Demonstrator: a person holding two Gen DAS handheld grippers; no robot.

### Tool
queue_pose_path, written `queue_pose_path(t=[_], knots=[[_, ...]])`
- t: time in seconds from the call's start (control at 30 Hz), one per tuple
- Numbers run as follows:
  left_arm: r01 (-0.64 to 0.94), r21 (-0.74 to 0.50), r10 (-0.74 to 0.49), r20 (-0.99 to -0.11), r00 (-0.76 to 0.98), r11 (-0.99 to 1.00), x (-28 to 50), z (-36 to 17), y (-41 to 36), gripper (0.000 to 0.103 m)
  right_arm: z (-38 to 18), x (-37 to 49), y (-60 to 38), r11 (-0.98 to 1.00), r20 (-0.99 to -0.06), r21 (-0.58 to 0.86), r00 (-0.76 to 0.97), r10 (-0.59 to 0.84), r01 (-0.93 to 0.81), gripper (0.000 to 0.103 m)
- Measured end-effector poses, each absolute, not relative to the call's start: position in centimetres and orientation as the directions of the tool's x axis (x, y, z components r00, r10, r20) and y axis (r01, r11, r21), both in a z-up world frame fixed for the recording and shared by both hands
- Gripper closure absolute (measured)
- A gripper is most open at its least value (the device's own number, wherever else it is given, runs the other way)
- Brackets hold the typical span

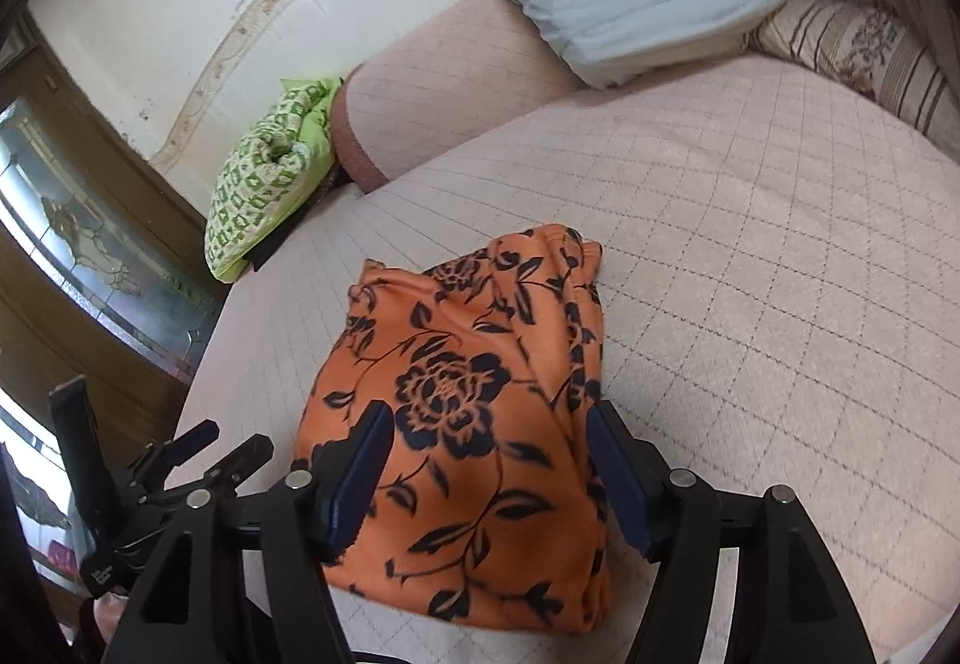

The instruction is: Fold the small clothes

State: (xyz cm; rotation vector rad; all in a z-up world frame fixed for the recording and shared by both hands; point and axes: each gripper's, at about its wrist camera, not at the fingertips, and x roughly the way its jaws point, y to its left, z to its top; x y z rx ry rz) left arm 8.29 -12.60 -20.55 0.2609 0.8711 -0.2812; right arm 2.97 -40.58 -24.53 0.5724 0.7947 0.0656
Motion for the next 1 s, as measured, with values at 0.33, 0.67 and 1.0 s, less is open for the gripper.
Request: queue_pose_path(t=[0.33, 0.67, 1.0], knots=[[0.398, -0.054, -0.249, -0.855, 0.456, 0.916, 11.8, -23.9, -12.6, 0.013, -30.0, 7.4, -44.0, 0.691, -0.646, 0.696, 0.591, 0.484, 0.195, 0.030], [0.473, -0.403, -0.509, -0.853, 0.116, 0.784, 14.8, -28.7, -13.0, 0.001, -34.6, 10.1, -43.2, 0.589, -0.608, 0.780, 0.472, 0.638, 0.210, 0.018], [0.443, -0.460, -0.565, -0.814, 0.136, 0.770, 15.2, -28.6, -14.0, 0.015, -33.6, 12.4, -37.9, 0.682, -0.636, 0.730, 0.416, 0.649, 0.051, 0.053]])
